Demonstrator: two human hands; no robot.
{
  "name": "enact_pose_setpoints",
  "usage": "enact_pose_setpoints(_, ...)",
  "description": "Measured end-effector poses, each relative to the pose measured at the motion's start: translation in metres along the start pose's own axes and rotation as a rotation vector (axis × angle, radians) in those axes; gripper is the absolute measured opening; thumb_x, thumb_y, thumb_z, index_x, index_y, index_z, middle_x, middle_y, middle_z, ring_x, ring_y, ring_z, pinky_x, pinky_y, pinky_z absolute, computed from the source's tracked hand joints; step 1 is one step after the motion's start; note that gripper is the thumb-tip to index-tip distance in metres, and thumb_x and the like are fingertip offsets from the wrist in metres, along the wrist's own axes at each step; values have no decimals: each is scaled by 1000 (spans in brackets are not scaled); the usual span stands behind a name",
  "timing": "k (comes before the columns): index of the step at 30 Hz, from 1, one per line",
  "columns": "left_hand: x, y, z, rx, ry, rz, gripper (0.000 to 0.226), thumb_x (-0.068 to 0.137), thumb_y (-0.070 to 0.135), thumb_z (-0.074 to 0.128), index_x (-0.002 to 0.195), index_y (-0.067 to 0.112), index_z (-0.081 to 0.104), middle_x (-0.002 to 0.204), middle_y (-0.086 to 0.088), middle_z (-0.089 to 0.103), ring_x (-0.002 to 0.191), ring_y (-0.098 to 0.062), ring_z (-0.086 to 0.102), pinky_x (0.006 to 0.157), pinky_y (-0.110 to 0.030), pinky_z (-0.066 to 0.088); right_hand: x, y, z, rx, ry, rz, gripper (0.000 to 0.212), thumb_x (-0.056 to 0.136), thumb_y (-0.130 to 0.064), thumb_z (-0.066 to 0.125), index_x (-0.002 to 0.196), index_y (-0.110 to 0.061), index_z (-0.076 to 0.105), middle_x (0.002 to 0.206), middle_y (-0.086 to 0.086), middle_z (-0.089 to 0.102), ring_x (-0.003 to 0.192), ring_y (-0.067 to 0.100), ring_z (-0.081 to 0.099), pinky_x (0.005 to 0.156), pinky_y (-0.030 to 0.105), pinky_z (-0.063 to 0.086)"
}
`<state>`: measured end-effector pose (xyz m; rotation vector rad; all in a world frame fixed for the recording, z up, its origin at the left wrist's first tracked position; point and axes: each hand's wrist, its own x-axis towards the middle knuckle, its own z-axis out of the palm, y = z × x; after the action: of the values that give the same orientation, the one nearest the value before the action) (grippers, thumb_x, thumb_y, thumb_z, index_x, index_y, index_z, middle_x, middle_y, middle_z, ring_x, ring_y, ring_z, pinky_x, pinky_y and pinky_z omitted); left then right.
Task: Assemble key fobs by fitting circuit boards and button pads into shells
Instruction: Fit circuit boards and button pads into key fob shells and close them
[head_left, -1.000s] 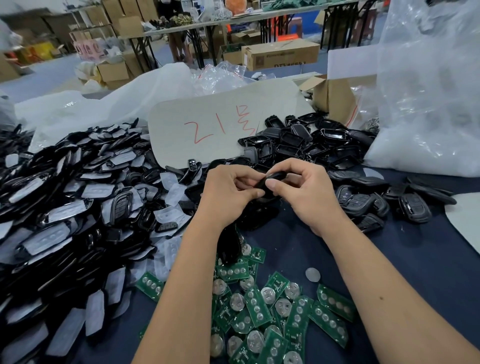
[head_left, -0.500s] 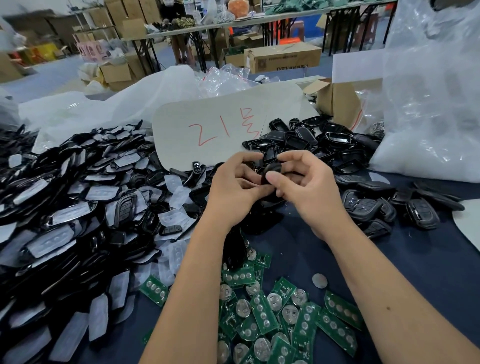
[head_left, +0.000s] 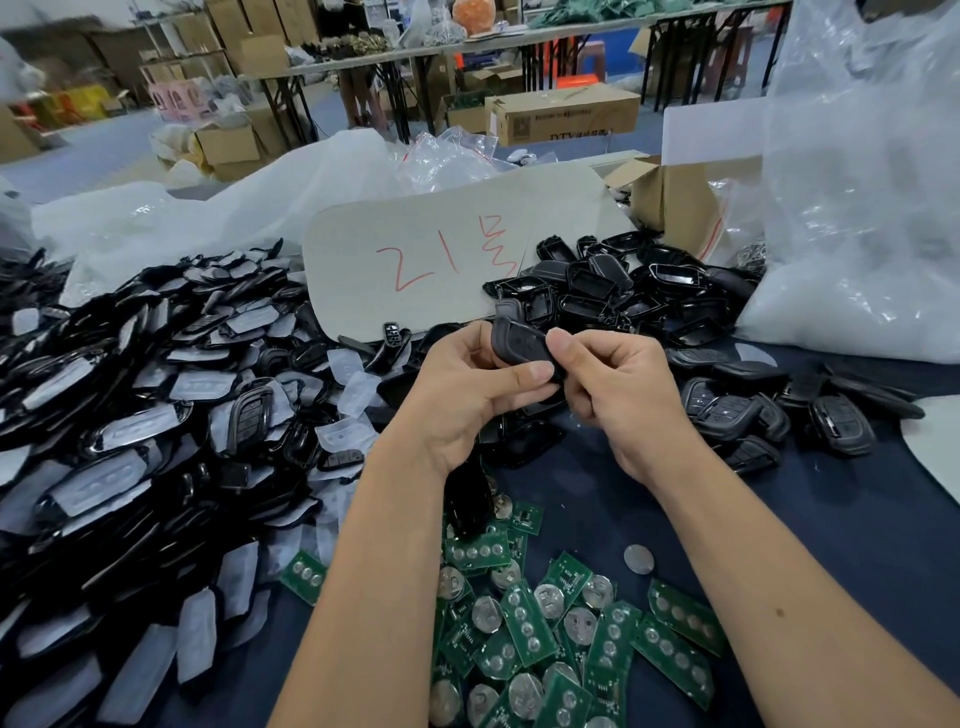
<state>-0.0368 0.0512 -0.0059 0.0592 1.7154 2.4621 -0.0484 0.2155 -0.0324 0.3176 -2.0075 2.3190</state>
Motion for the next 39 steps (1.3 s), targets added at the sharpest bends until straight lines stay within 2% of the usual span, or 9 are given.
enact_pose_setpoints(12, 2, -5, 5, 20, 50, 10, 62, 67, 2, 83, 117, -20, 57, 98, -23, 71, 80, -27, 76, 70, -27, 62, 1, -2, 0, 44, 54, -26, 43, 100, -26, 70, 59, -14, 60, 49, -1, 37, 41, 11, 26, 41, 18, 23)
enact_pose_setpoints(18, 6, -4, 18, 66, 206, 167, 27, 80, -2, 83, 100, 0, 65, 83, -17, 75, 71, -27, 76, 67, -29, 62, 5, -20, -13, -218, 125, -195, 41, 97, -33, 69, 67, -7, 61, 49, -6, 44, 44, 11, 37, 46, 20, 32)
enact_pose_setpoints(22, 8, -8, 40, 156, 160, 189, 18, 85, 0, 81, 85, 3, 63, 71, -16, 74, 68, -27, 77, 63, -28, 61, 10, -39, -27, -323, 94, -198, 23, 100, -27, 67, 78, -22, 71, 64, -11, 62, 60, 7, 57, 53, 21, 45)
enact_pose_setpoints(25, 7, -15, 56, 202, 98, 150, 13, 88, 1, 78, 85, 1, 66, 76, -20, 75, 69, -28, 76, 63, -28, 61, 11, -50, -46, -483, 81, -188, 25, 101, -27, 64, 80, -17, 73, 67, 3, 64, 62, 13, 57, 55, 28, 48)
enact_pose_setpoints(28, 6, -18, 63, 305, 5, 121, 8, 91, 6, 77, 89, 1, 72, 82, -20, 76, 70, -26, 74, 65, -29, 61, 9, -63, -74, -668, 68, -155, 35, 102, -30, 65, 75, -8, 72, 65, 14, 62, 60, 15, 53, 56, 33, 51)
enact_pose_setpoints(31, 5, -17, 64, 439, -22, 137, 7, 91, 10, 78, 89, 5, 74, 81, -14, 77, 69, -23, 75, 62, -29, 60, 7, -76, -101, -907, 104, -100, 49, 100, -38, 65, 70, 0, 62, 52, 1, 39, 52, 12, 35, 57, 33, 33)
enact_pose_setpoints(33, 5, -14, 61, 565, 3, 161, 7, 91, 12, 78, 87, 9, 73, 78, -9, 77, 66, -19, 74, 59, -25, 57, 6, -82, -114, -1036, 103, -14, 36, 96, -38, 70, 72, -12, 74, 52, -9, 48, 54, 8, 44, 57, 27, 36)
enact_pose_setpoints(35, 6, -11, 54, 688, 21, 165, 8, 90, 15, 79, 84, 13, 73, 75, -4, 77, 62, -16, 72, 56, -24, 55, 5, -84, -118, -1129, 128, 37, 17, 93, -32, 75, 77, -26, 78, 65, -15, 61, 68, 5, 58, 65, 24, 42)
enact_pose_setpoints(39, 9, 1, 35, 1105, 32, 160, 15, 79, 25, 88, 78, 26, 73, 71, 7, 74, 60, -3, 67, 61, -21, 53, 9, -80, -101, -1059, 292, -84, 7, 90, -24, 76, 85, -25, 80, 71, -11, 65, 78, 14, 64, 80, 26, 50)
